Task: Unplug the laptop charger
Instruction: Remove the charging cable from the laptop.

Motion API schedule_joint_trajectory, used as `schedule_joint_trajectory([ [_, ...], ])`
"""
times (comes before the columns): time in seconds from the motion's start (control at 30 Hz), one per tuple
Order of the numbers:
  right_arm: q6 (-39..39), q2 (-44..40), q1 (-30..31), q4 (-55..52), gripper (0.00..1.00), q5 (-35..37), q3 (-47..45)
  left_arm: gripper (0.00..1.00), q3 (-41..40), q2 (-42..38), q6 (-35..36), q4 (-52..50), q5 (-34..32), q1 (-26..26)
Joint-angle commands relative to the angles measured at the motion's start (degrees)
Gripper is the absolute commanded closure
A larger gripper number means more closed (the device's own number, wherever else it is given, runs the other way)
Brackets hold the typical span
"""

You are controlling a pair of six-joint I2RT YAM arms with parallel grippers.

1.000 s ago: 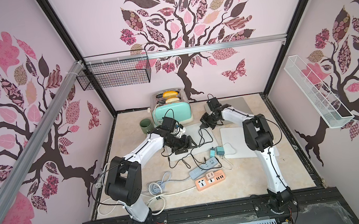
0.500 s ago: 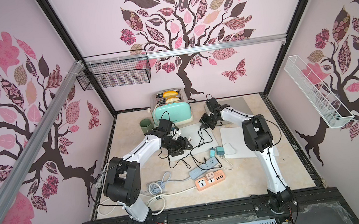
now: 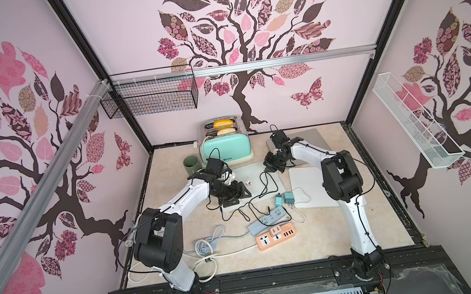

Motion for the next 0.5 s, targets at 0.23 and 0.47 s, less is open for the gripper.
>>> schedule_joint_trajectory([
  [0.23,-5.11,-4.94,2.94,-1.11,1.00,-12.28,0.36,0.28,-0.53,-1.27,0.29,0.29,-0.24,0.27],
  [0.47,-2.49,-2.57,3.38,0.73,1.00,-13.69,1.46,0.28,-1.65,-2.14,-0.12,0.37,-0.81,0.36],
])
